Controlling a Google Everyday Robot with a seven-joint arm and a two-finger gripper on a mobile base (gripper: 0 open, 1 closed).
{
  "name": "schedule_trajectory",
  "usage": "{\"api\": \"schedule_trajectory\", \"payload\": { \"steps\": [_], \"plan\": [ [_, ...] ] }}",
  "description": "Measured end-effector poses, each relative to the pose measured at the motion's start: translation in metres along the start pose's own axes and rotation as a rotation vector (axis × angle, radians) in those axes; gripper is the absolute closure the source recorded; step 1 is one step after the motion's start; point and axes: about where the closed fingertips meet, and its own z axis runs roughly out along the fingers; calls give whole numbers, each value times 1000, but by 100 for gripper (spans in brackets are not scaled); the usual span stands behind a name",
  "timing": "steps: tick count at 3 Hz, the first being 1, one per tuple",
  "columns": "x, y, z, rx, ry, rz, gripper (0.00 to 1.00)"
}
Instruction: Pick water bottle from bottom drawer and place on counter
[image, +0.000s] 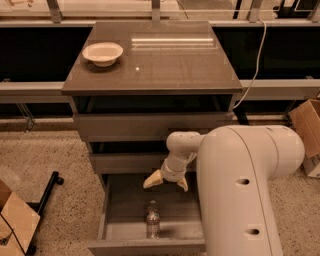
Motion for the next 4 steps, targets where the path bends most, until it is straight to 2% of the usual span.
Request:
{"api": "schedule_trajectory", "payload": {
  "steps": [2,3,4],
  "plan": [
    [-12,-9,64,-102,100,79,0],
    [-14,-18,97,-178,136,120,0],
    [-16,-19,104,-183,138,126,0]
  ]
}}
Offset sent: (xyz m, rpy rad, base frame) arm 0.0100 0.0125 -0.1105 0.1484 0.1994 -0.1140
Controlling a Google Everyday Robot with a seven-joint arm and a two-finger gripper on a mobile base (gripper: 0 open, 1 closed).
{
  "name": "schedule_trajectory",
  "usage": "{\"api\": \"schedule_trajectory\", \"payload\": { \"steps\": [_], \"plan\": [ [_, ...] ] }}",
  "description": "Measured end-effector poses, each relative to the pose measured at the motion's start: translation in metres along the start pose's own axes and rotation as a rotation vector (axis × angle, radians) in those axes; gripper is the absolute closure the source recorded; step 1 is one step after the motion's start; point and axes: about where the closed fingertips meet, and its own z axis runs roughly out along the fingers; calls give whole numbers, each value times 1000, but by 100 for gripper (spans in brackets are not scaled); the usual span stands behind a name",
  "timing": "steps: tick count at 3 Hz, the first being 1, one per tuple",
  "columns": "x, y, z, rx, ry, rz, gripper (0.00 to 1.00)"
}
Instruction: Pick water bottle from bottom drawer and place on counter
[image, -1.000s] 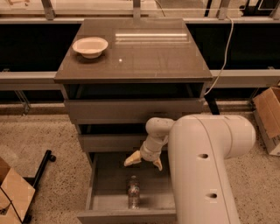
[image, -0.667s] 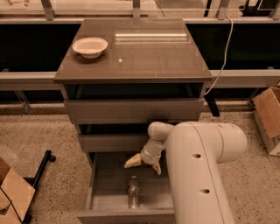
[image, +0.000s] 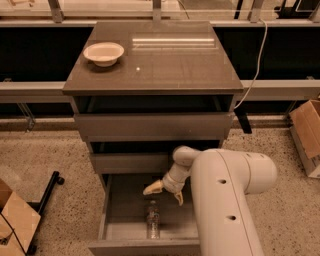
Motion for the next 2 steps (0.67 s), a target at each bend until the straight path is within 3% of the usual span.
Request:
{"api": "schedule_trajectory", "payload": {
  "steps": [1,2],
  "plan": [
    [-4,0,12,19,19,21,0],
    [-14,0,47,21,52,69,0]
  ]
}}
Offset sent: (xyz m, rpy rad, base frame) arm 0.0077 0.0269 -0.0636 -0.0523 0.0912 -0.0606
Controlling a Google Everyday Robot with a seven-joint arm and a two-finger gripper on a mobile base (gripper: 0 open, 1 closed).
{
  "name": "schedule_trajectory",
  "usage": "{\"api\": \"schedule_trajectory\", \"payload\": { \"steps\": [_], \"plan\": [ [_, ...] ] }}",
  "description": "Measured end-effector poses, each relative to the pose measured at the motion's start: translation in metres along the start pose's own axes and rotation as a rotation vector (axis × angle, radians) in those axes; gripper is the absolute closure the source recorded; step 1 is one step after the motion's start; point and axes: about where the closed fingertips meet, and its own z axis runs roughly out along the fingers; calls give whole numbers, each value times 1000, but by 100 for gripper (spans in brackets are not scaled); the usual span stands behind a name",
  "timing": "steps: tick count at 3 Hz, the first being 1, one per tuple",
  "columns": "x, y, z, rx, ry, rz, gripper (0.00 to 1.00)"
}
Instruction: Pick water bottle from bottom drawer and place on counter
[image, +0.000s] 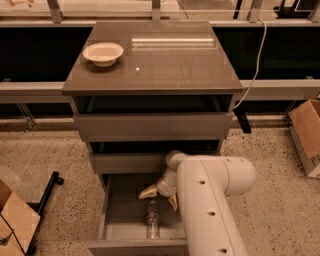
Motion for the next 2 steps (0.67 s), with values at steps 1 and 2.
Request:
{"api": "schedule_trajectory", "payload": {
  "steps": [1,2],
  "plan": [
    [-10,-3,34,-16,39,38,0],
    [-6,-14,66,-29,63,74,0]
  ]
}}
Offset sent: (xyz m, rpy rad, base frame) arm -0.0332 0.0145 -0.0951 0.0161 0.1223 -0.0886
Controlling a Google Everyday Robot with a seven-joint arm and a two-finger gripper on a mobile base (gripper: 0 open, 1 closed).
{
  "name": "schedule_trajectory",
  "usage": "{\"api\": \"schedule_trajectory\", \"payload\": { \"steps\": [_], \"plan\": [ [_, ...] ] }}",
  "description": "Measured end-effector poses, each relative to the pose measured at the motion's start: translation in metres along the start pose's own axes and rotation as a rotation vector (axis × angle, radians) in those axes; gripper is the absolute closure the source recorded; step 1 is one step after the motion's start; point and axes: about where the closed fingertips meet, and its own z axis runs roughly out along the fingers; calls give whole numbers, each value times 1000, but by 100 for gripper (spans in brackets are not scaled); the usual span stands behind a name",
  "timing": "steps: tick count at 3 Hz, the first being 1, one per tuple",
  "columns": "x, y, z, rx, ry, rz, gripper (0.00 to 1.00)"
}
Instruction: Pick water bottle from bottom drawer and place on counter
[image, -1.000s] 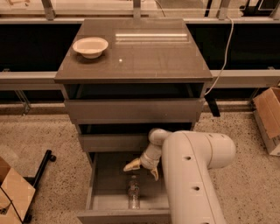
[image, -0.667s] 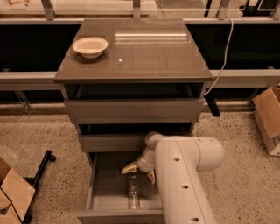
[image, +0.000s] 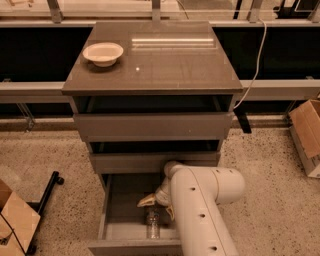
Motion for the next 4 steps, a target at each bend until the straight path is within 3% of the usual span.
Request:
{"api": "schedule_trajectory", "payload": {
  "steps": [1,2,4],
  "plan": [
    [10,-7,2,-40,-16,-6,0],
    [12,-8,6,-22,-20,-8,0],
    [9,-21,37,0,6,55,0]
  ]
}}
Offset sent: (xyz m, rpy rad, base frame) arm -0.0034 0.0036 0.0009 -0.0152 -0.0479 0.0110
